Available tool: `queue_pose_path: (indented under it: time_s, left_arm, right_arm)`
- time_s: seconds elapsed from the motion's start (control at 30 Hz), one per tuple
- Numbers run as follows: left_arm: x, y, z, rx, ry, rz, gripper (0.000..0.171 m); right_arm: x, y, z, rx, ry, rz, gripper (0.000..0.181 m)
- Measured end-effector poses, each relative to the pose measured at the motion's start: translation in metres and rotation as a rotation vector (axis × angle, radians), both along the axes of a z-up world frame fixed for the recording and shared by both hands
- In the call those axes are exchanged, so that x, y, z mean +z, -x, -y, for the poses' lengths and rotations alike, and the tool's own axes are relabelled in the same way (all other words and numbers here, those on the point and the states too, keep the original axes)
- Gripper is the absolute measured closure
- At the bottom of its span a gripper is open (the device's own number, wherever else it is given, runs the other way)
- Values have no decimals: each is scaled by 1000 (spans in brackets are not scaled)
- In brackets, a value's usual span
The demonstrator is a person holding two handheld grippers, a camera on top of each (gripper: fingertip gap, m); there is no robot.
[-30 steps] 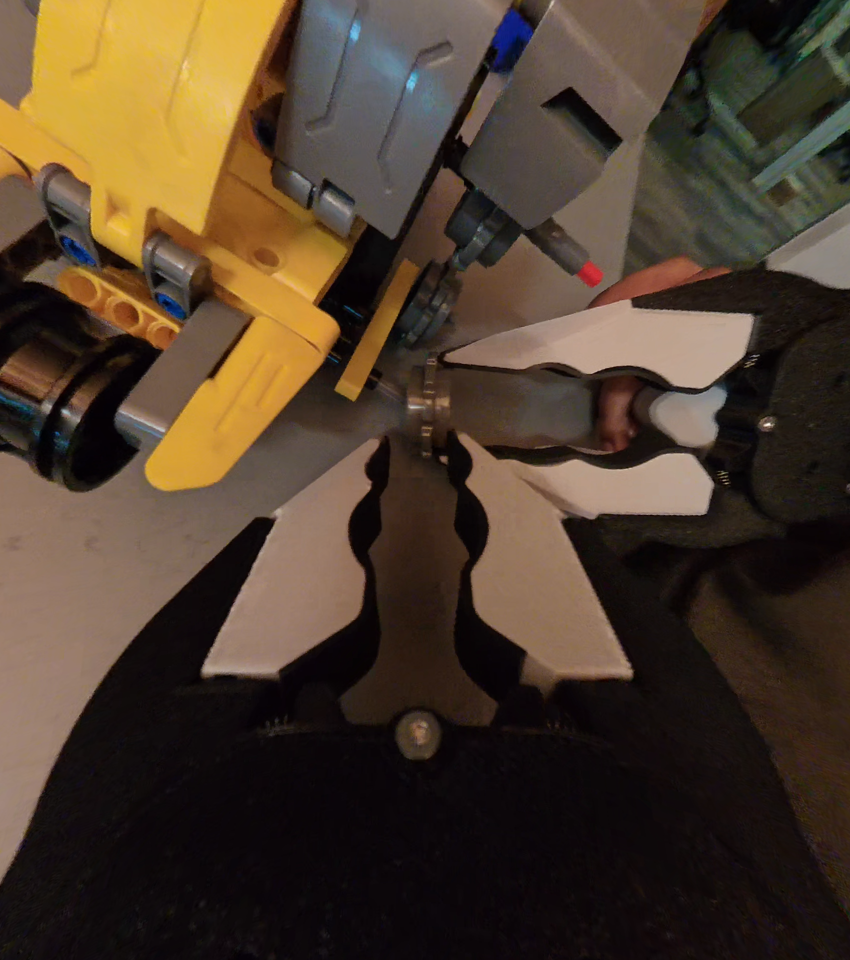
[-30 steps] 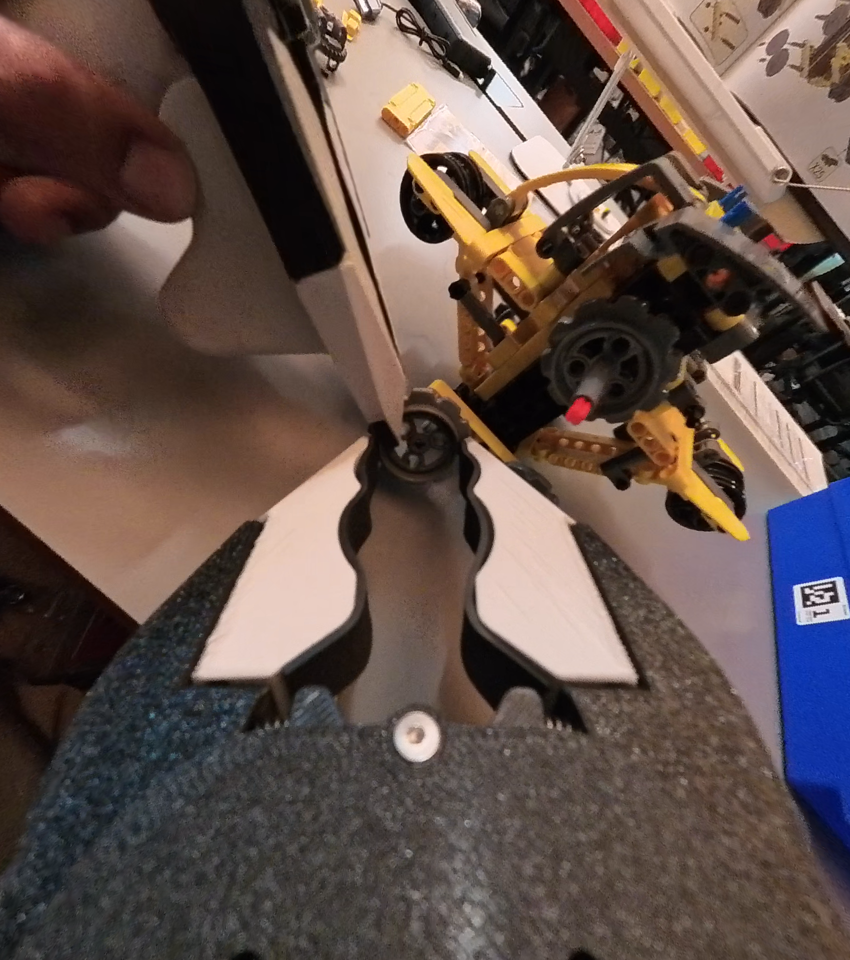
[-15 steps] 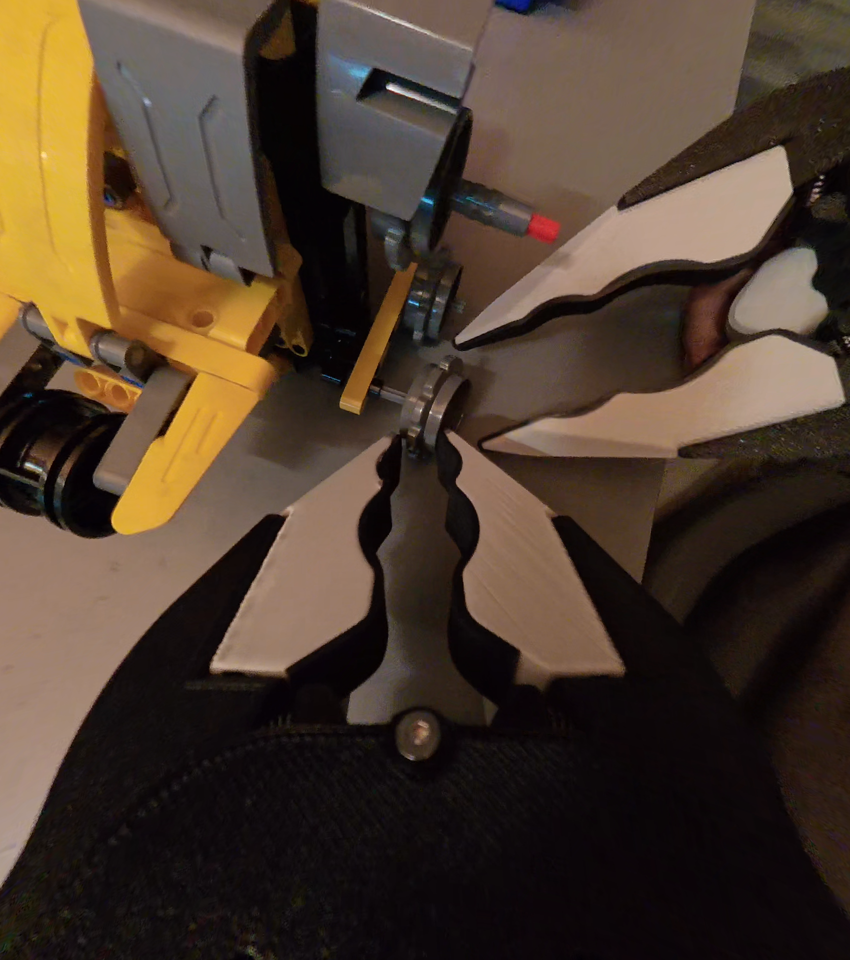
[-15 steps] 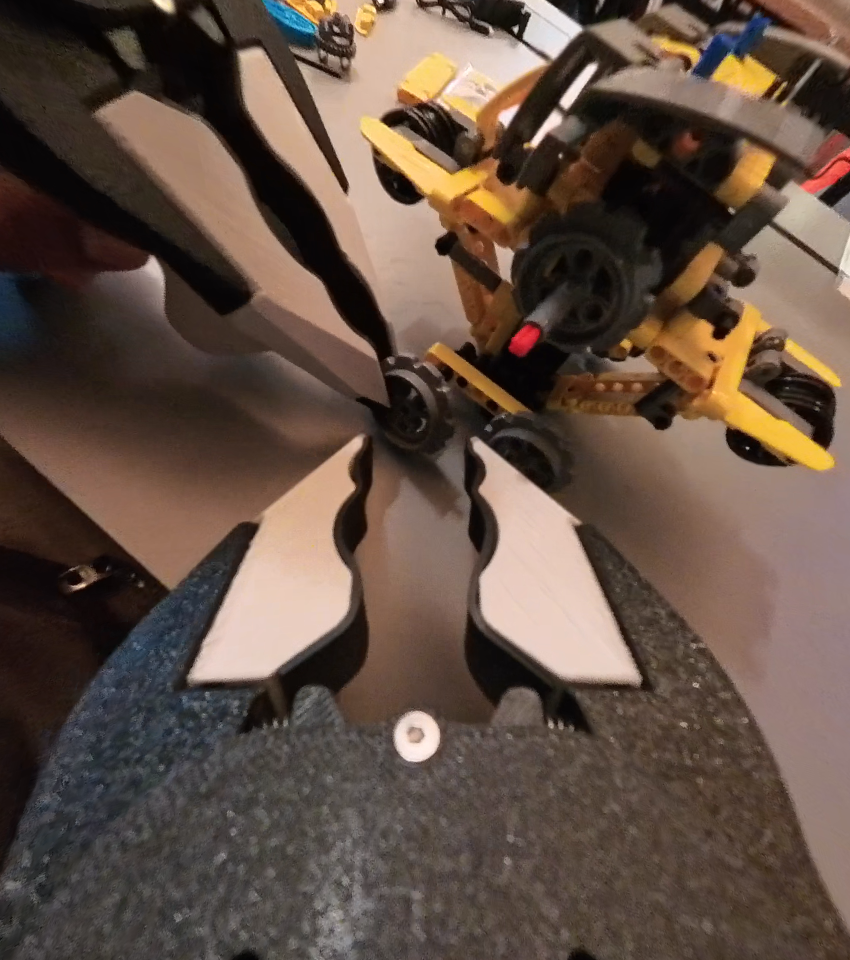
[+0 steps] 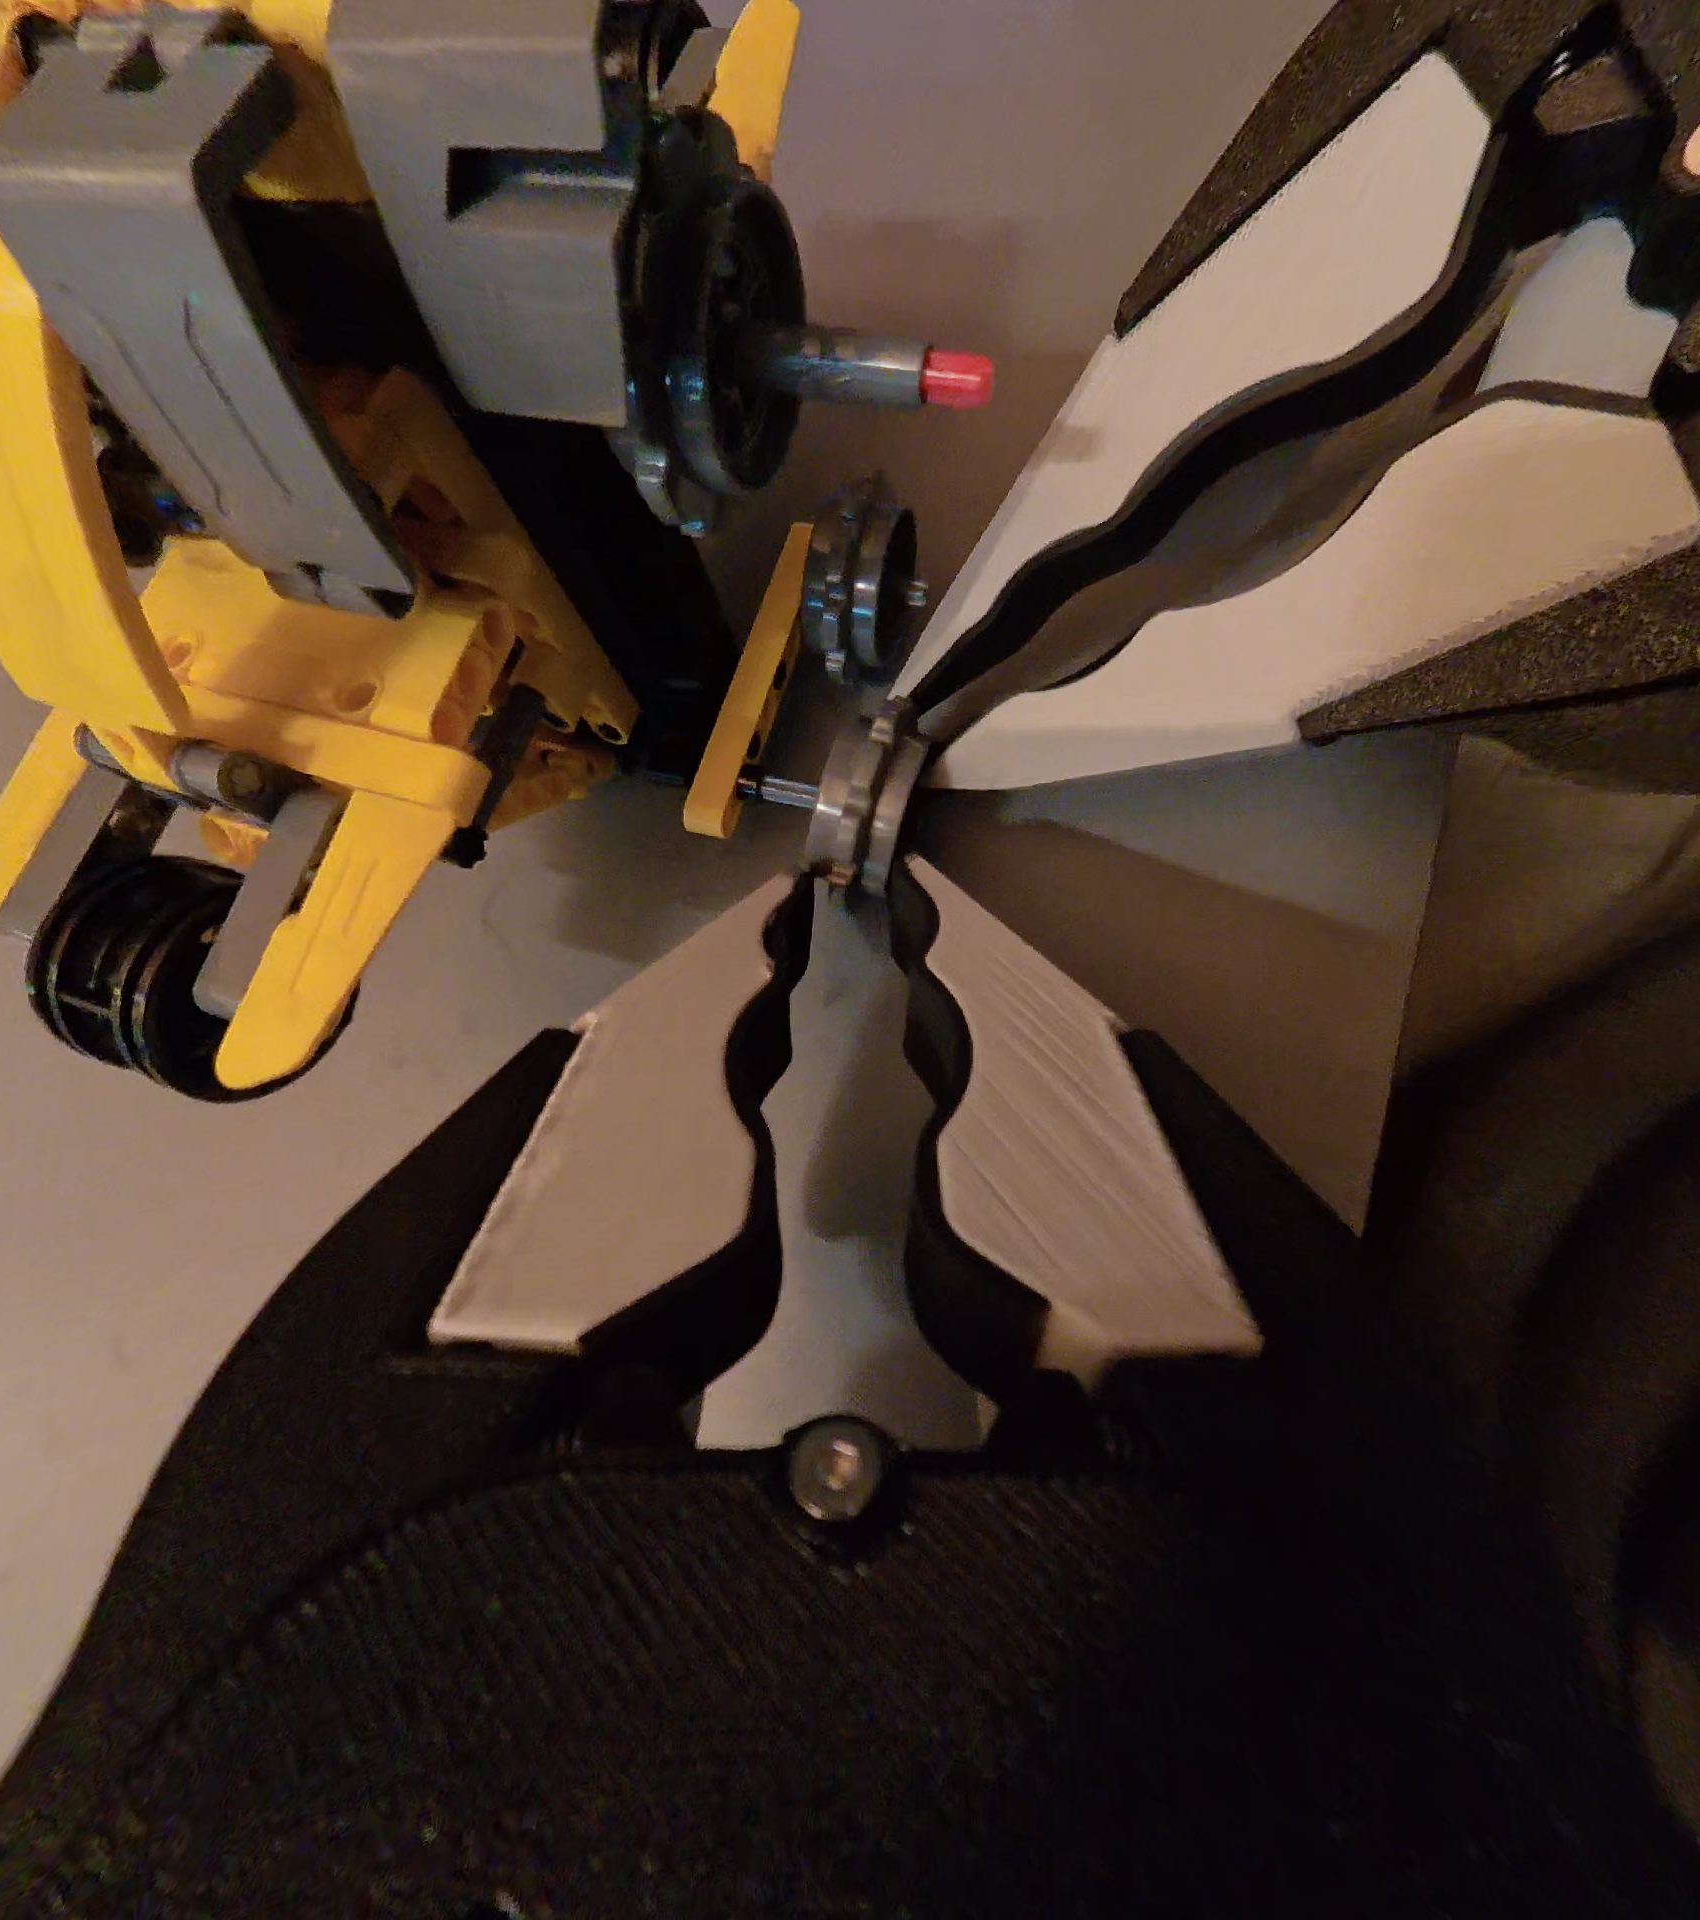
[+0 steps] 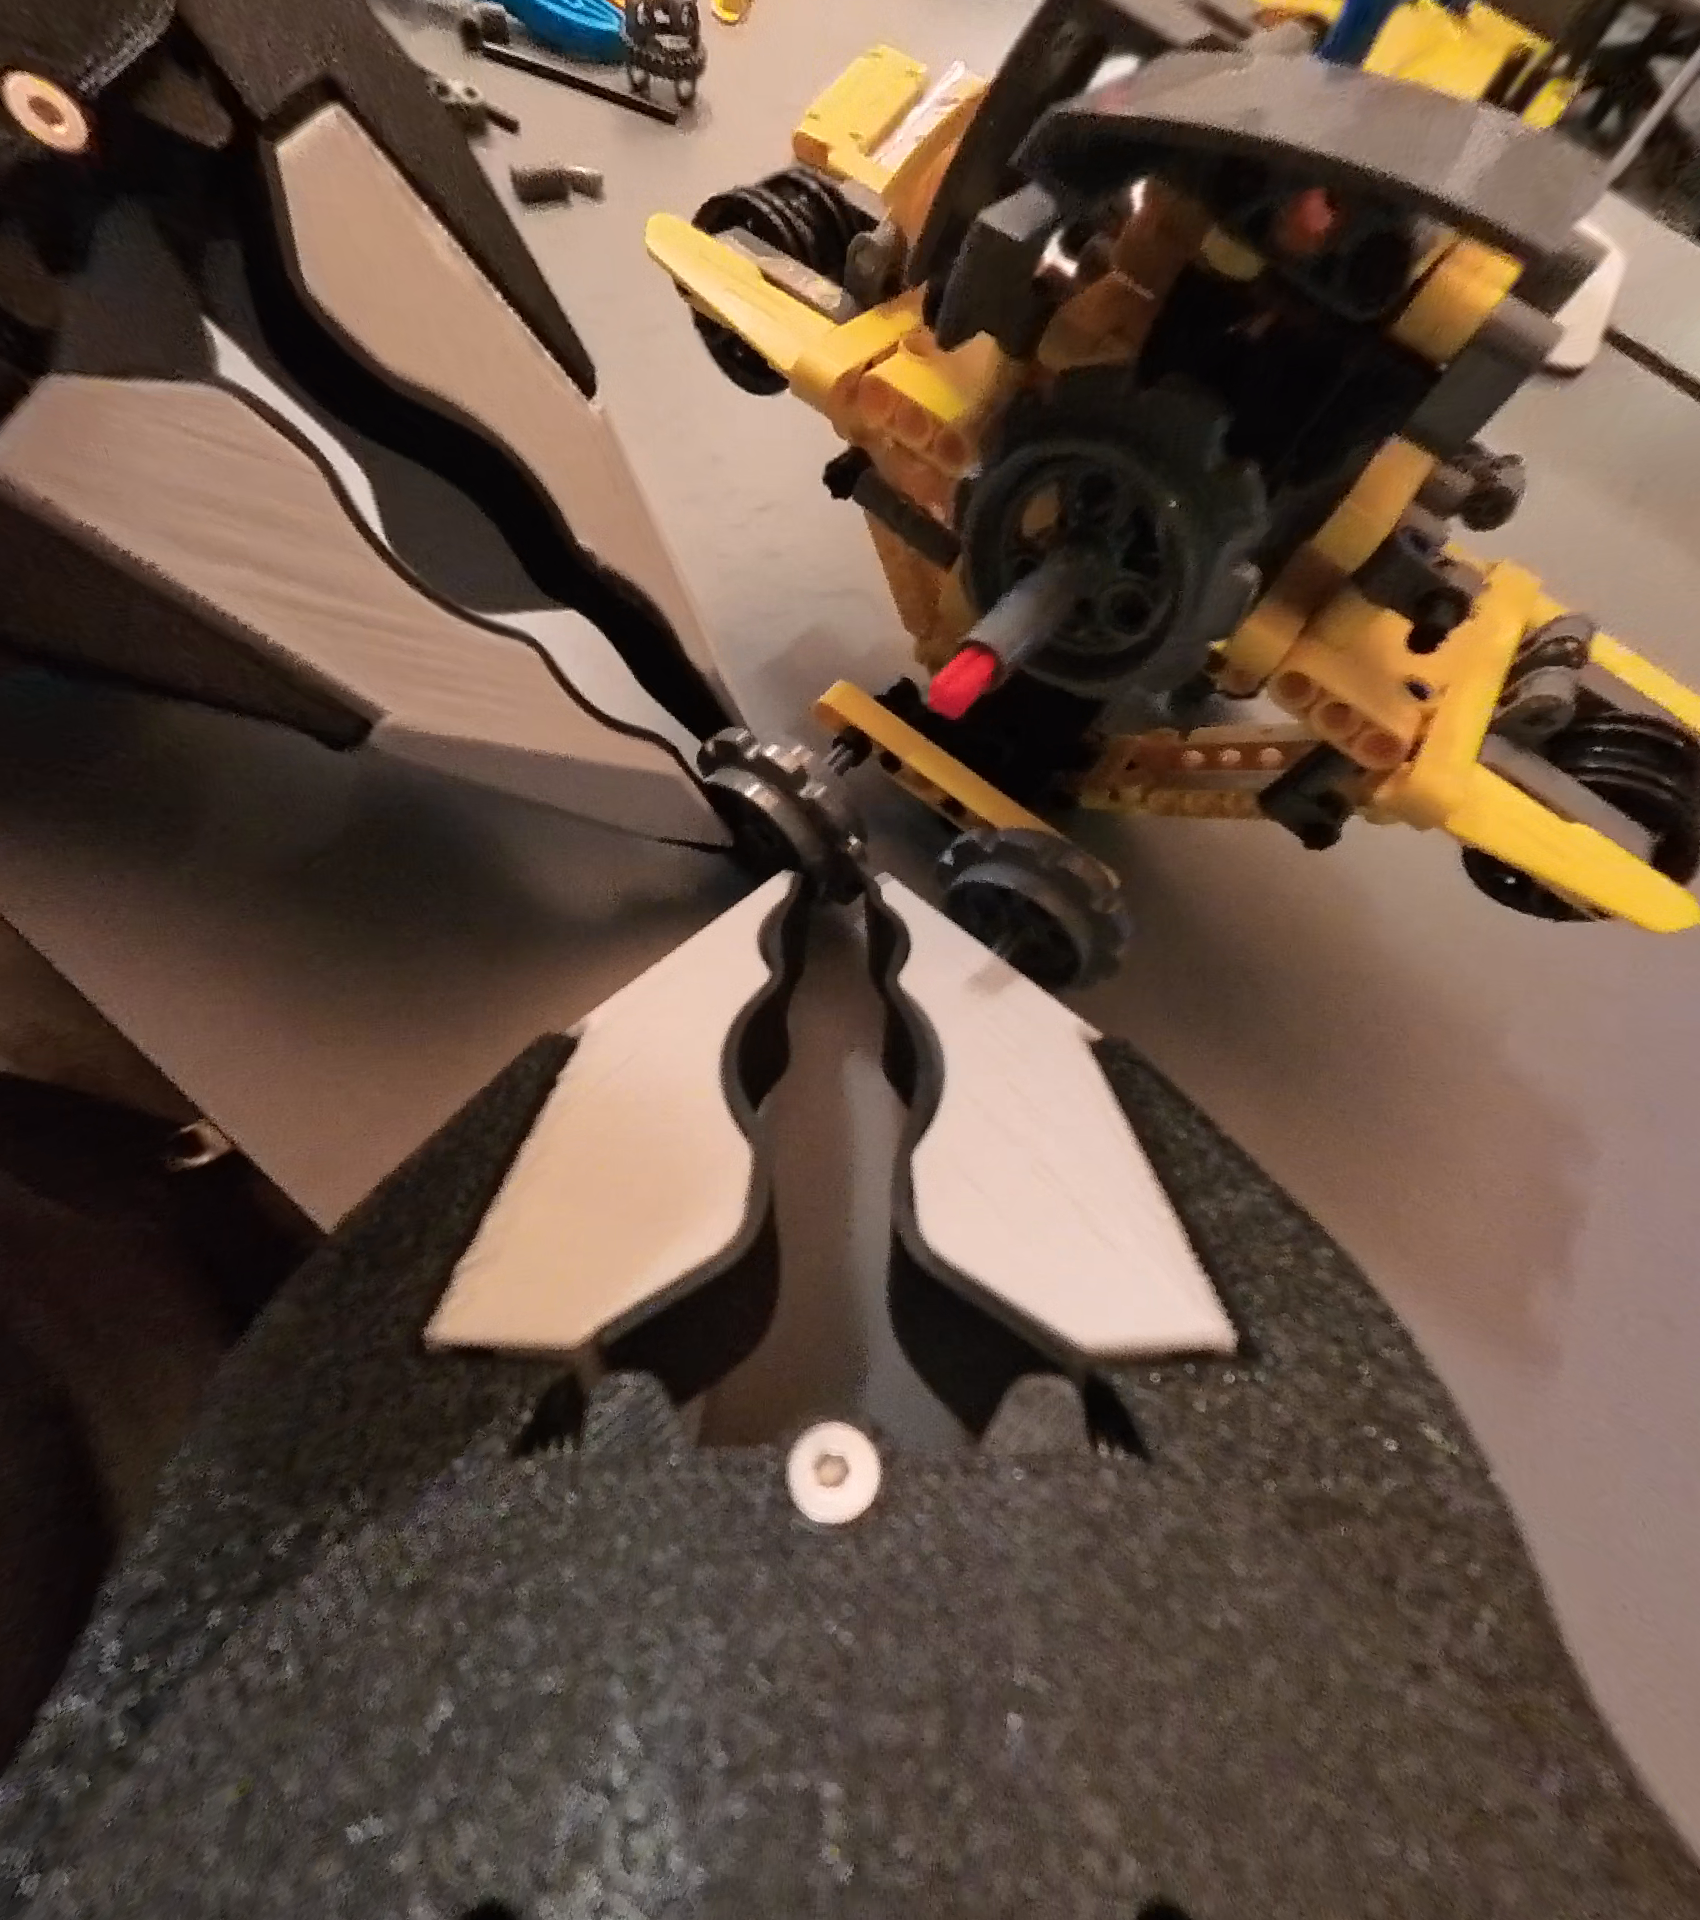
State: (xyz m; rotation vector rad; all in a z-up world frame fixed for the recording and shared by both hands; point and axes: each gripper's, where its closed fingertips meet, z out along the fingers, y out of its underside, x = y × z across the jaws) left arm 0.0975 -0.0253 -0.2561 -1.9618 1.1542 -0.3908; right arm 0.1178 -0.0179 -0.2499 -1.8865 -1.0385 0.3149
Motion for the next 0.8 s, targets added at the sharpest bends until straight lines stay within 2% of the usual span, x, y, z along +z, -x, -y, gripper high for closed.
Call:
queue_pose_path:
  time_s: [0.2,0.33,0.37,0.57,0.8]
  left_arm:
    - [3,2,-4,11,-24,1,144]
    - [3,3,-9,25,-27,3,114]
    - [2,2,-8,16,-2,15,112]
    - [0,-7,-3,-42,67,37,110]
    - [1,-10,-5,-45,89,25,113]
  right_arm:
    - [-2,0,-2,-3,46,-11,171]
    - [-2,1,-2,-1,48,-14,172]
    - [-2,1,-2,0,49,-15,172]
    - [-2,1,-2,3,56,-18,172]
    - [-3,1,-1,7,63,-19,172]
